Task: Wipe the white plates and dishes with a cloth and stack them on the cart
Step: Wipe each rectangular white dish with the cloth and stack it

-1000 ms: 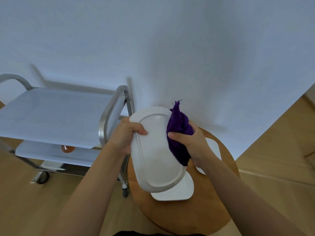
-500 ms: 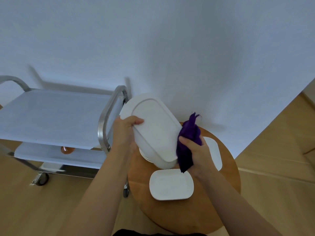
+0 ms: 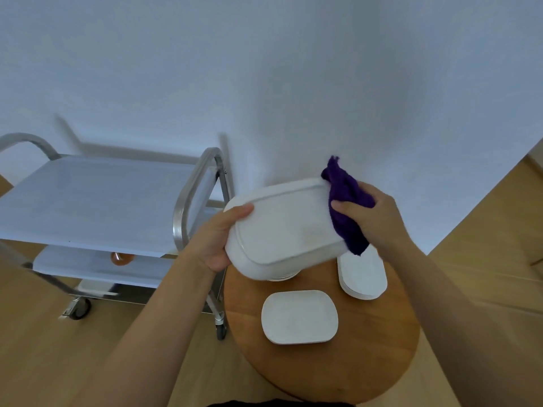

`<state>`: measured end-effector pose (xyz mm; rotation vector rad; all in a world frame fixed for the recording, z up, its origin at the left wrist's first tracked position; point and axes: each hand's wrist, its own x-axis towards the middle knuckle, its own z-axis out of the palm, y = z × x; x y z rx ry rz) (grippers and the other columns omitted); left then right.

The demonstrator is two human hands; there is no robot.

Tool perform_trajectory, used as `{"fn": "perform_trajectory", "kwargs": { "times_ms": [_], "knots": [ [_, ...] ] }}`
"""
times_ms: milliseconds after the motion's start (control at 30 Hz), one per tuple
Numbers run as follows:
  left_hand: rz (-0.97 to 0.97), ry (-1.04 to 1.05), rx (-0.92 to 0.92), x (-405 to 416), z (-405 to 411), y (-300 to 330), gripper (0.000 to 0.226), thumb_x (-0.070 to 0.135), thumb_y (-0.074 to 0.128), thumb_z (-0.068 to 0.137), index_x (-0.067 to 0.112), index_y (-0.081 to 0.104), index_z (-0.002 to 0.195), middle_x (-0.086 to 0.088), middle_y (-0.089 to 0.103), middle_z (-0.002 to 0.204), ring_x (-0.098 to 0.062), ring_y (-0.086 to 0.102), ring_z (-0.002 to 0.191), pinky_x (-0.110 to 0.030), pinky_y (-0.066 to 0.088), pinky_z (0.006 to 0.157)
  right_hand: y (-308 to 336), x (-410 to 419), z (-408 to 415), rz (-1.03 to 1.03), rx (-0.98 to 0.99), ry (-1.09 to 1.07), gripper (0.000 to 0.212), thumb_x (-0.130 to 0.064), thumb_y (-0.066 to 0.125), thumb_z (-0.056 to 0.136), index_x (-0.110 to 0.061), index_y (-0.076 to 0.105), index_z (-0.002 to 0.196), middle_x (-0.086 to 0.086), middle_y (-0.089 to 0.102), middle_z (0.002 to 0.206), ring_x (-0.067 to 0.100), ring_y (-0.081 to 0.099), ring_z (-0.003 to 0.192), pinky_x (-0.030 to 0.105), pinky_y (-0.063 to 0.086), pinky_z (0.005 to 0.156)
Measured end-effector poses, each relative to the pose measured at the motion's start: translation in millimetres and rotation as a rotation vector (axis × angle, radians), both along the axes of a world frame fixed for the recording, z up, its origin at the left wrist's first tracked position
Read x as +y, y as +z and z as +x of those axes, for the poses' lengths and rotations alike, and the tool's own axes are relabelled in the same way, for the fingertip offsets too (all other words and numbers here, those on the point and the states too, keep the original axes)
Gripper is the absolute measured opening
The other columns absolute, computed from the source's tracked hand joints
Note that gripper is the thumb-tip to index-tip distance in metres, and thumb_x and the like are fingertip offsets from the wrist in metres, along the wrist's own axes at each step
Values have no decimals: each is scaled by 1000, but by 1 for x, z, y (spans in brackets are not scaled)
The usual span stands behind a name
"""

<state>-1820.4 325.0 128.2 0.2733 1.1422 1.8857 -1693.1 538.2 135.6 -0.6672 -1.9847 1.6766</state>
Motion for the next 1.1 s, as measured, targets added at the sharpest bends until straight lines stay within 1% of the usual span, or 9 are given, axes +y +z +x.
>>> {"fn": "perform_trajectory", "kwargs": {
  "times_ms": [167, 300, 433, 533, 633, 700, 800, 1000, 1100],
  "knots": [
    [40, 275, 16, 30, 17, 0, 30, 6, 55, 82, 5, 62, 112, -12, 71, 105, -24, 68, 95, -38, 55, 86, -33, -63, -1, 211, 120, -35, 42, -26, 60, 86, -42, 51, 124, -14, 55, 123, 8, 52, 111, 25, 45, 92],
    [19, 342, 99, 42, 24, -6, 28, 20, 64, 79, 9, 65, 104, -6, 74, 93, -19, 71, 86, -31, 58, 73, -49, -110, -5, 292, 154, 8, 52, -17, 60, 90, -33, 40, 135, -10, 35, 144, 1, 39, 124, 16, 37, 100],
    [-136, 296, 246, 27, 12, -7, 32, 37, 57, 87, 10, 64, 102, -2, 75, 87, -16, 72, 81, -24, 56, 63, -52, -105, 12, 314, -24, 285, 34, -19, 61, 89, -31, 56, 121, -16, 57, 117, 3, 56, 103, 23, 48, 86],
    [-277, 232, 422, 14, 10, -11, 39, 53, 43, 86, 21, 64, 96, 7, 75, 79, -5, 70, 75, -15, 52, 58, -36, -71, 12, 193, -14, 62, 23, -17, 63, 86, -38, 61, 94, -7, 65, 87, 15, 62, 82, 23, 50, 70],
    [-292, 160, 454, 8, 16, -16, 47, 62, 41, 75, 28, 64, 99, 4, 74, 92, -9, 68, 88, -23, 53, 74, -22, -37, -7, 59, 28, -149, 15, -24, 61, 89, -29, 58, 102, -4, 62, 98, 16, 59, 92, 20, 48, 68],
    [-266, 146, 409, 12, 21, -15, 50, 65, 45, 71, 29, 65, 100, -1, 73, 100, -17, 68, 96, -31, 52, 83, -20, -28, -23, 11, -30, -133, 32, -25, 56, 91, -22, 54, 124, 1, 56, 119, 21, 54, 108, 33, 51, 85],
    [-278, 179, 392, 24, 30, -12, 50, 62, 47, 74, 23, 65, 101, 0, 74, 92, -16, 70, 87, -24, 53, 69, -19, -43, -33, 151, -25, -86, 46, -27, 49, 90, -30, 45, 136, -2, 49, 132, 20, 48, 117, 41, 43, 100],
    [-382, 307, 409, 33, 32, -20, 51, 59, 41, 89, 17, 67, 102, -6, 74, 87, -19, 71, 82, -26, 55, 64, -34, -99, -32, 180, 72, 65, 35, -34, 49, 82, -50, 43, 113, -39, 44, 106, -10, 48, 101, 19, 41, 96],
    [-414, 372, 411, 35, 31, -25, 48, 56, 40, 92, 17, 67, 85, -4, 72, 74, -16, 69, 72, -25, 54, 62, -41, -110, -23, 98, 71, 162, 32, -23, 54, 89, -49, 43, 104, -35, 48, 97, -7, 53, 94, 7, 45, 79]
  ]
}}
